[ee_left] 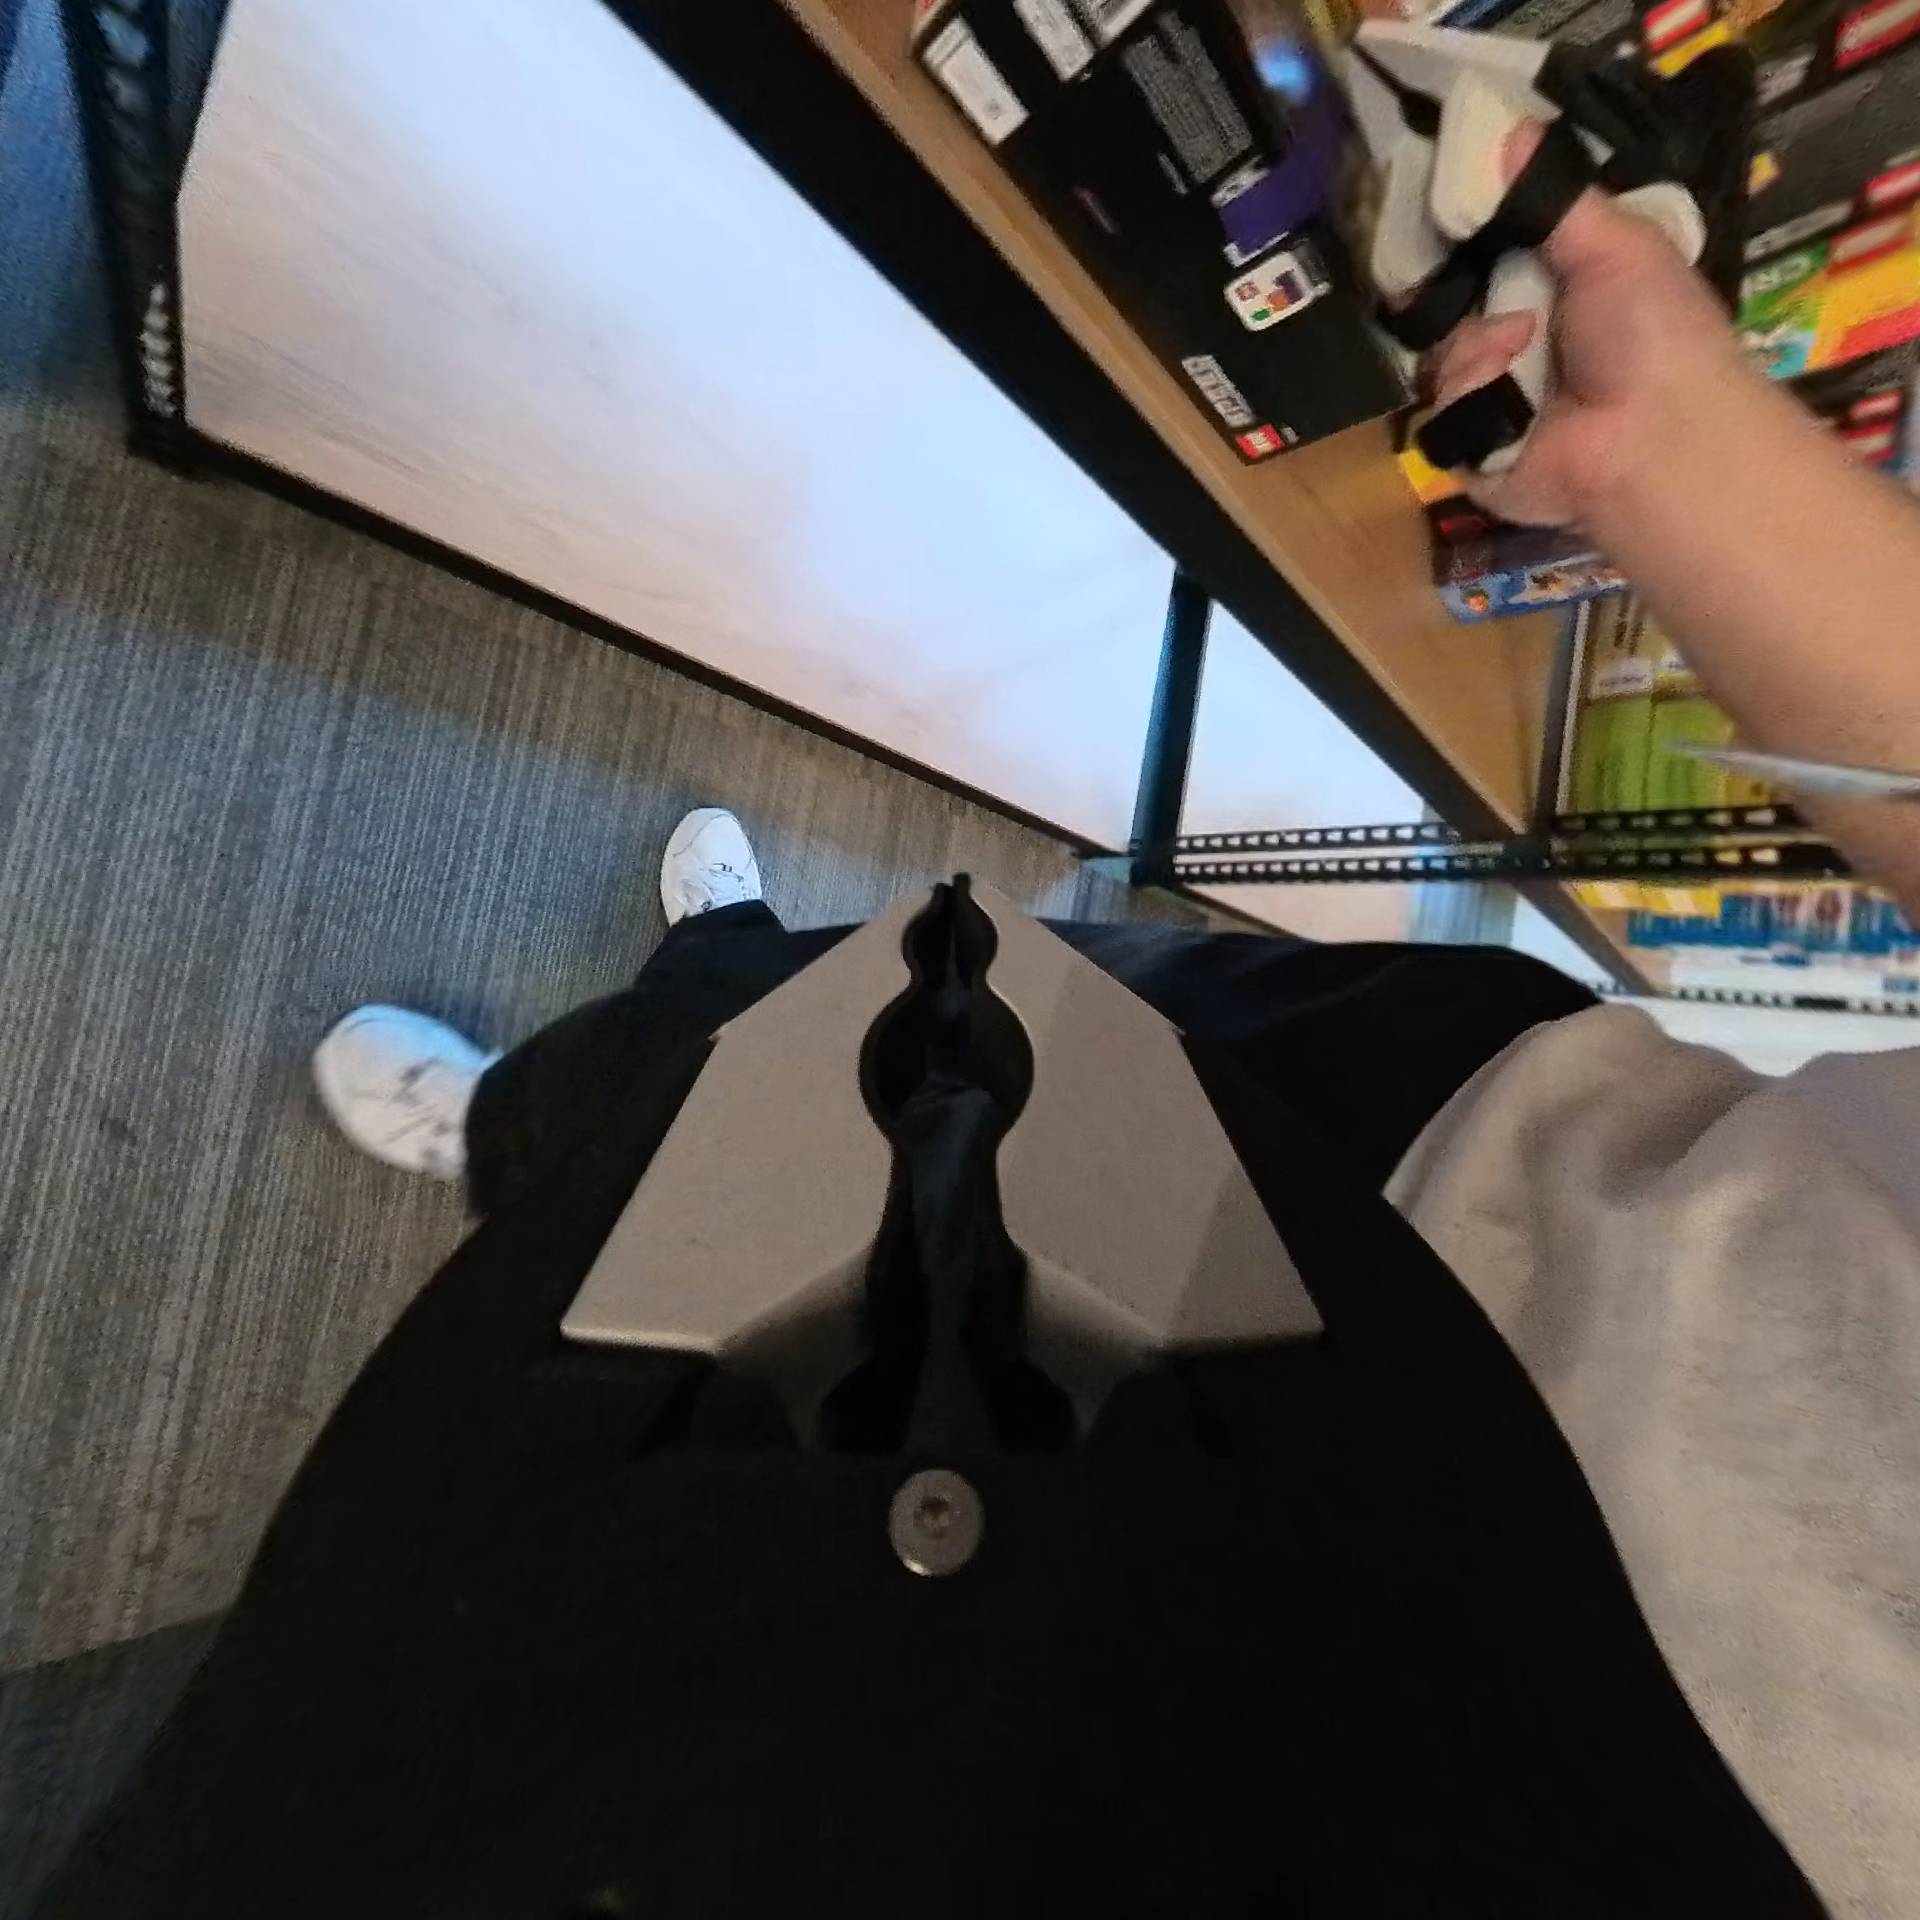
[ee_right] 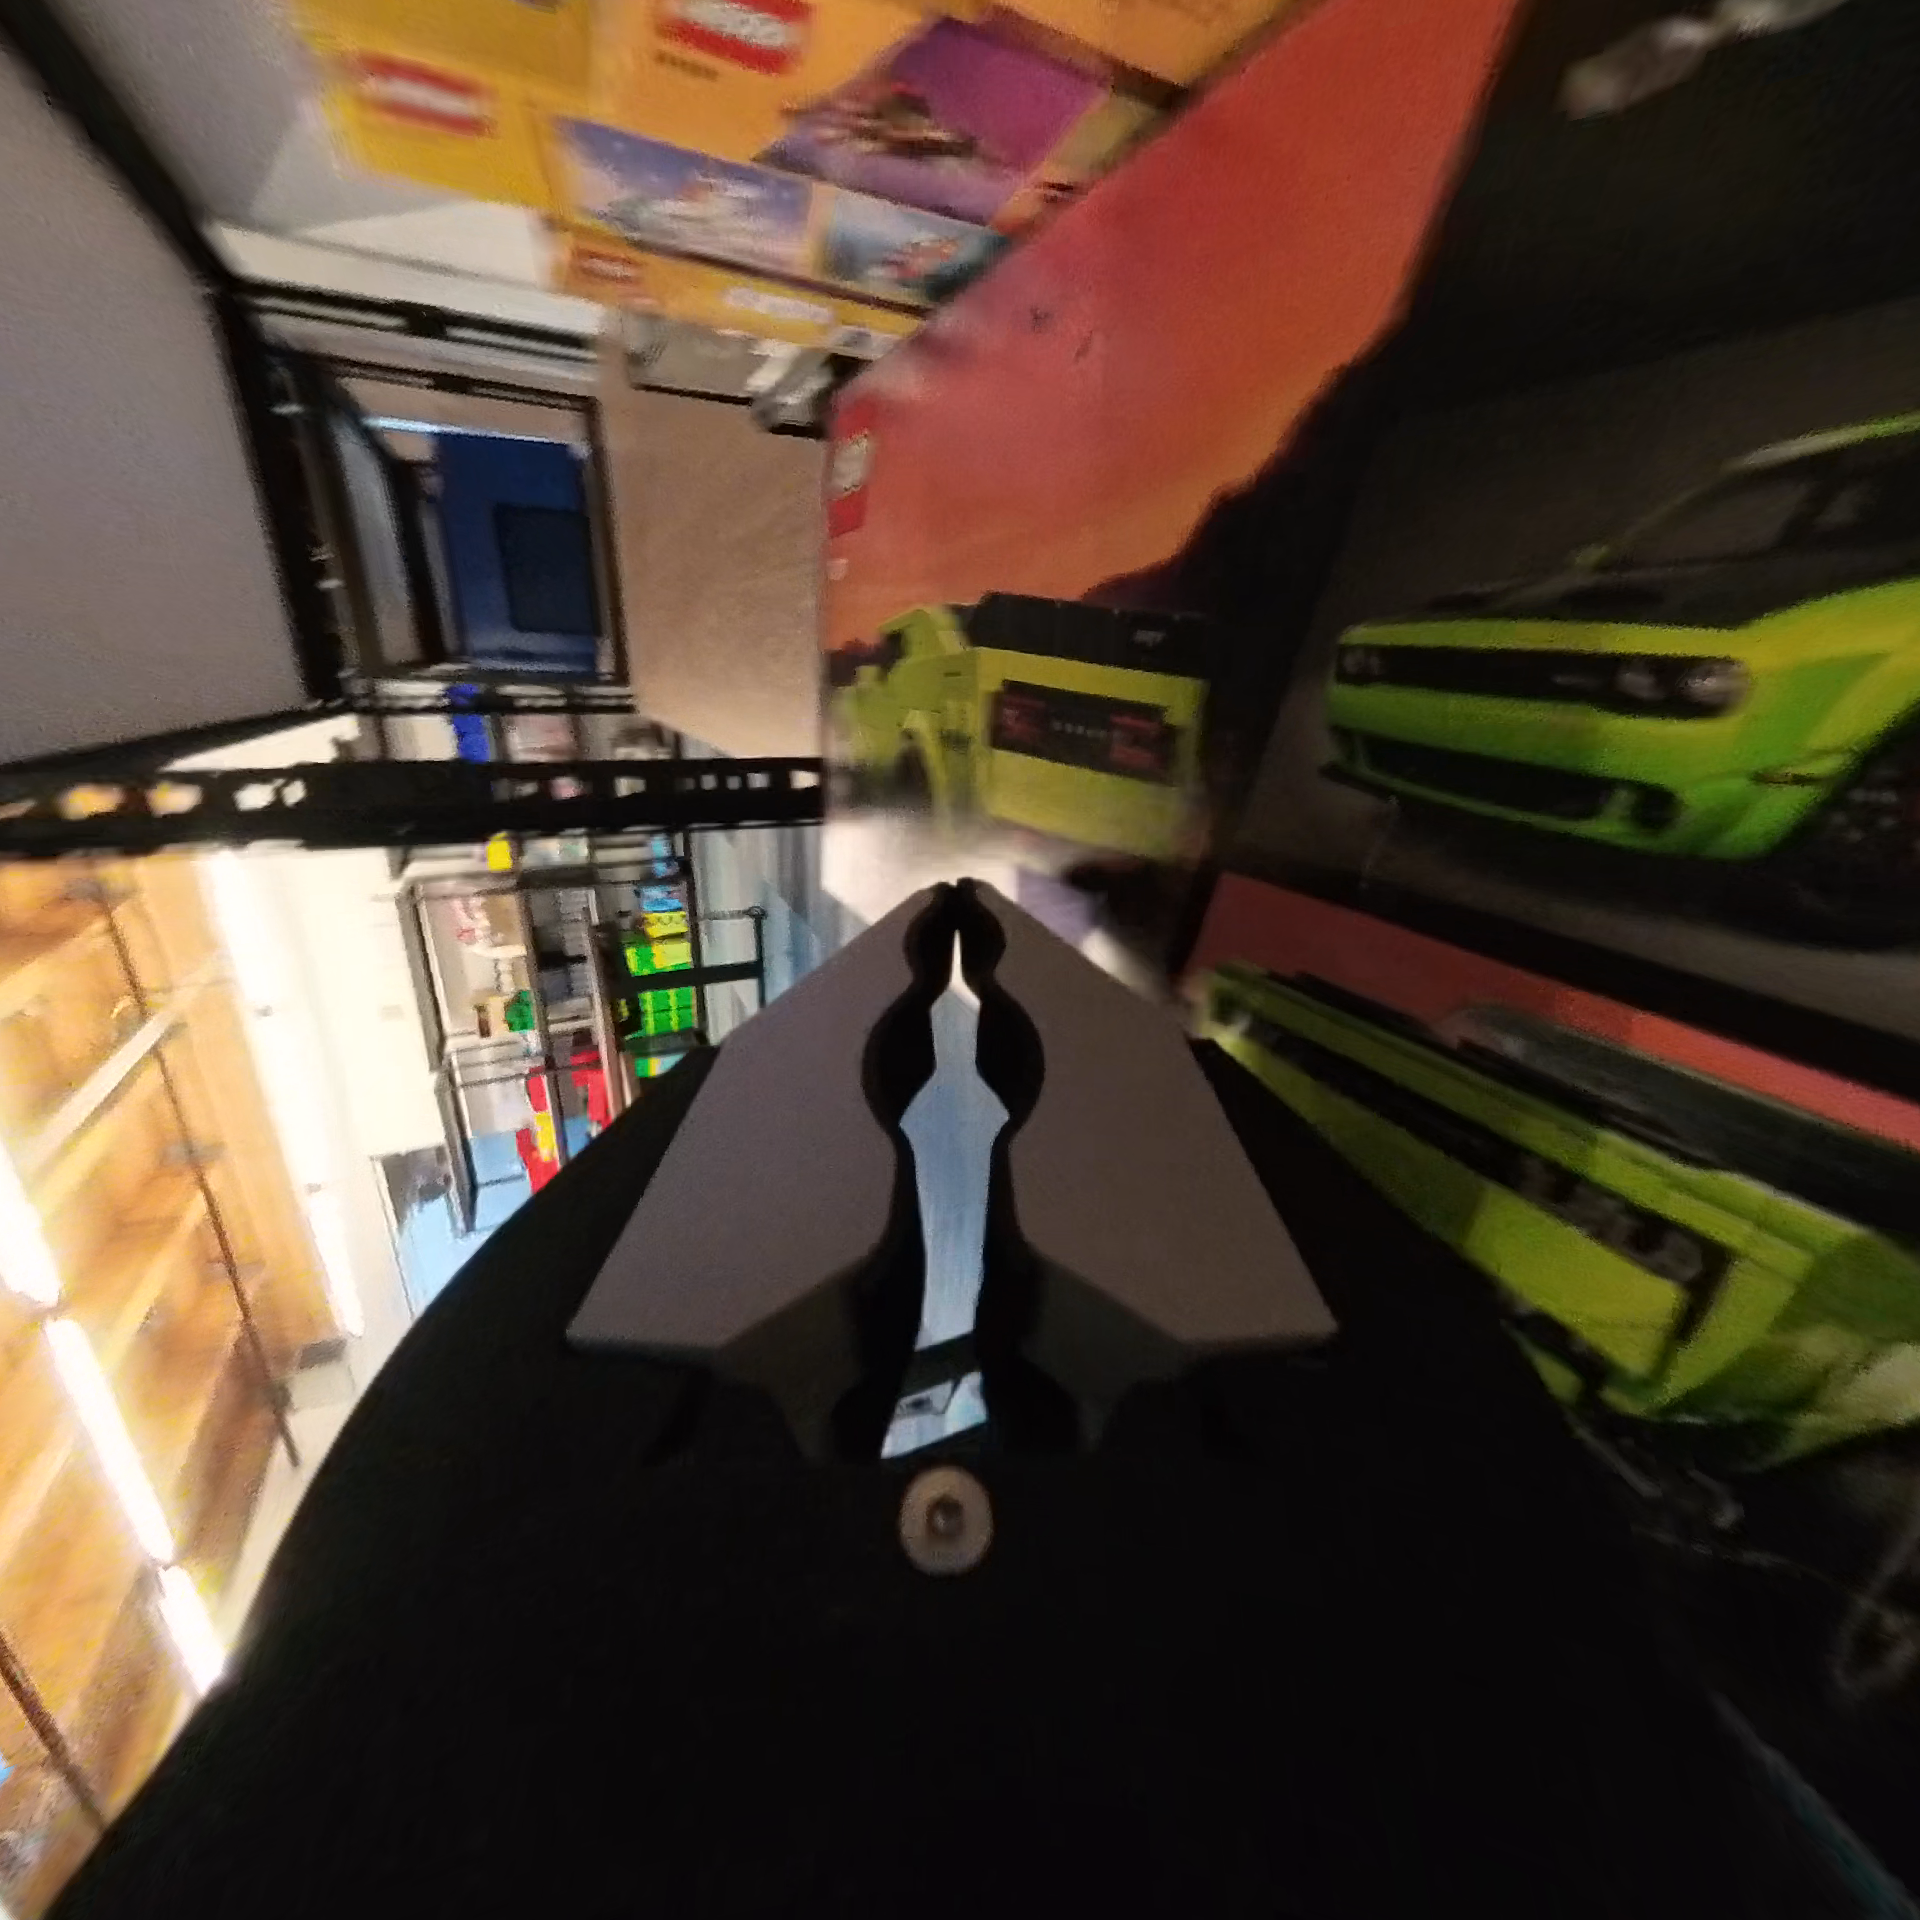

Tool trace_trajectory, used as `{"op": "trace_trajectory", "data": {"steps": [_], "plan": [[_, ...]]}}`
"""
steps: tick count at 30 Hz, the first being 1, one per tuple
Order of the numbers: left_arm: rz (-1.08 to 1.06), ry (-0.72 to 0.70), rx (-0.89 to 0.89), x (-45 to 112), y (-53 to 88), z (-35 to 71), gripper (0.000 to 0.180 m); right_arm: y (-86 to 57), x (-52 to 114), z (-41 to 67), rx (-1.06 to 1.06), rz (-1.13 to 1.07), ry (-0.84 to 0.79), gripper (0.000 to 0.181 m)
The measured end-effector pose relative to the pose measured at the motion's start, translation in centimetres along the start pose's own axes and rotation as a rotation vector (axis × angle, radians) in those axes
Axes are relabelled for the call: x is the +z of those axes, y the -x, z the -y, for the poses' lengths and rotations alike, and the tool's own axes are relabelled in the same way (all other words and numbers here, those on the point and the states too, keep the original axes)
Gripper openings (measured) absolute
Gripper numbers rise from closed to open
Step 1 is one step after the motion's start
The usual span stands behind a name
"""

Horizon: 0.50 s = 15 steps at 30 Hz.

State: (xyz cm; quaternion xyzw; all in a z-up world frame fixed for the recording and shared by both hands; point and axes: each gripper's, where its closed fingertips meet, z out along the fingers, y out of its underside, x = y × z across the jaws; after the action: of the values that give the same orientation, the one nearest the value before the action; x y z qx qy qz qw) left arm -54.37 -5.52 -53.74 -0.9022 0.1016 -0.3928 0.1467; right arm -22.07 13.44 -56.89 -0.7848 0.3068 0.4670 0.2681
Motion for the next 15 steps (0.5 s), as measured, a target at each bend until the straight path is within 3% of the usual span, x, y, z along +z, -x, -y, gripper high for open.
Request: {"op": "trace_trajectory", "data": {"steps": [3,8,10,15], "plan": [[-0.045,-0.003,0.072,-0.9,0.1,3.1,0.000,2.3,-0.7,-2.7,-0.255,0.080,0.028,0.000],[-0.114,0.102,0.179,-3.9,3.4,5.2,0.000,-2.5,0.6,-4.4,-0.700,-0.193,0.068,0.000],[-0.105,0.175,0.260,-5.7,5.7,5.7,0.000,-2.5,1.3,-4.0,-0.672,-0.235,0.023,0.000],[-0.170,0.310,0.440,-7.9,7.5,7.2,0.000,3.6,-1.4,-11.1,-0.606,-0.088,-0.233,0.000]]}}
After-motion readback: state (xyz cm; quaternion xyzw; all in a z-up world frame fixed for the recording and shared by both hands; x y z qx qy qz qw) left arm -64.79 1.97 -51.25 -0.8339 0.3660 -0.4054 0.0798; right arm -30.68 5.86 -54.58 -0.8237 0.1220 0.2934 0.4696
